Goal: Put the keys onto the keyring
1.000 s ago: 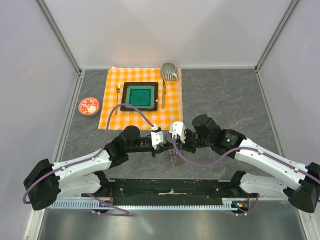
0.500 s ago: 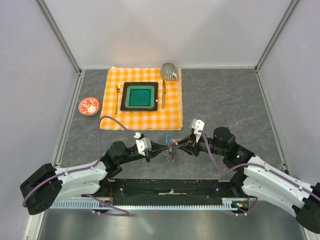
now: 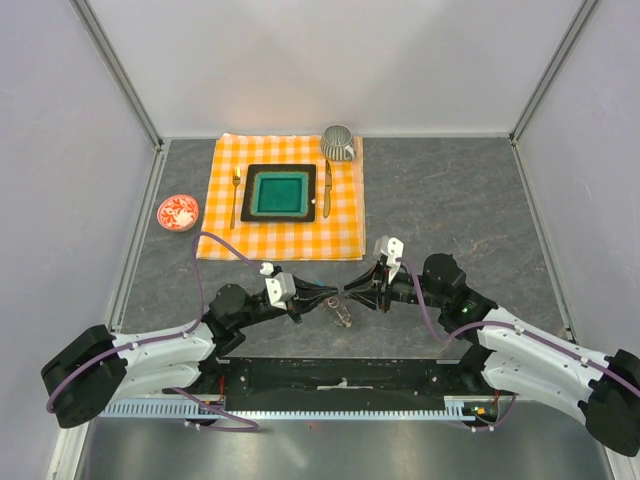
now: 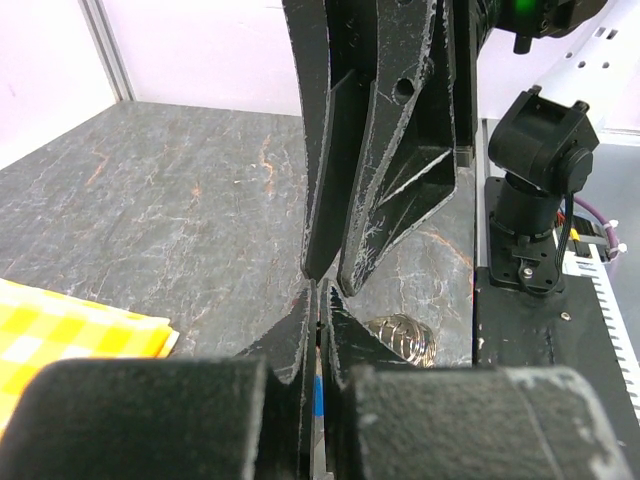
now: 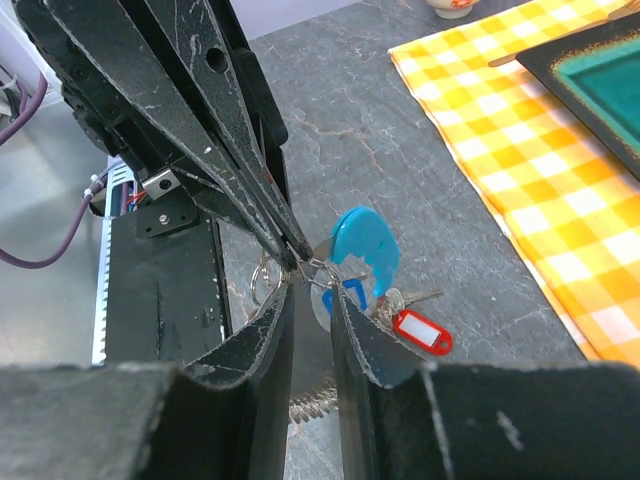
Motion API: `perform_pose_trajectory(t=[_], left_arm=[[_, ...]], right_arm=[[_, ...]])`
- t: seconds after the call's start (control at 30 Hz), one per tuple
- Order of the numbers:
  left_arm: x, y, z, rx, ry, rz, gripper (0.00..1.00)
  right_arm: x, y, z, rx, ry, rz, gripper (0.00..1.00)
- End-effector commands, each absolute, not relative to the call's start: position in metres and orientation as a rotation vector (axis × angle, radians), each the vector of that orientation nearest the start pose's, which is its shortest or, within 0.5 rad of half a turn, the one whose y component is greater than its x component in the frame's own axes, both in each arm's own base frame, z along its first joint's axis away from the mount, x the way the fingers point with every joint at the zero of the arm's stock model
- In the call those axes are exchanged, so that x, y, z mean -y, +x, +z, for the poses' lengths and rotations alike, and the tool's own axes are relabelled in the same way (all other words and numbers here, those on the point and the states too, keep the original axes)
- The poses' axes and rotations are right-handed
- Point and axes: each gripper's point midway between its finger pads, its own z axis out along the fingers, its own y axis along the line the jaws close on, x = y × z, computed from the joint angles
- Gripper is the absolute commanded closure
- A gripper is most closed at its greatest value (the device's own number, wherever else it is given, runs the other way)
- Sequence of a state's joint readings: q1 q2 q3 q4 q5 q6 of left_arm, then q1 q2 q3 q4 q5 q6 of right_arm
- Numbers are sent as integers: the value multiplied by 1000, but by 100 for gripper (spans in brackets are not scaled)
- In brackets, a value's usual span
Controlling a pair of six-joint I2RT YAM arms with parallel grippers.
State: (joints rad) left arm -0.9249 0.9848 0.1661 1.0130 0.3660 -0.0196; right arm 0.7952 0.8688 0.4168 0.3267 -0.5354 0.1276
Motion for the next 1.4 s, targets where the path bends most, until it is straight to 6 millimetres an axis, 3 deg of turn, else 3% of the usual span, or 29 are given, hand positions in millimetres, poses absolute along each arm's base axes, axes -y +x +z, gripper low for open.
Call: perform_pose_trajectory(t=[0.0, 0.4, 1.03, 1.2, 1.27, 1.37], left_arm=[[298, 147, 234, -1045, 844, -1047, 98], [296, 143, 225, -1070, 862, -1059, 98], [296, 138, 227, -1055, 882, -1069, 98], [296, 137, 228, -1053, 887, -1072, 98], [296, 137, 228, -1053, 887, -1072, 98], [294, 137, 230, -1047, 882, -1065, 98]], right_arm=[[-292, 153, 198, -1481, -991, 1131, 72], [-298, 154, 183, -1493, -1055, 1125, 71], [-309, 158, 208, -1315, -1168, 1083, 75], [-310, 157, 211, -1303, -1180, 1087, 83], [-311, 157, 210, -1308, -1185, 1089, 95], [-309, 158, 208, -1325, -1199, 1070, 100]])
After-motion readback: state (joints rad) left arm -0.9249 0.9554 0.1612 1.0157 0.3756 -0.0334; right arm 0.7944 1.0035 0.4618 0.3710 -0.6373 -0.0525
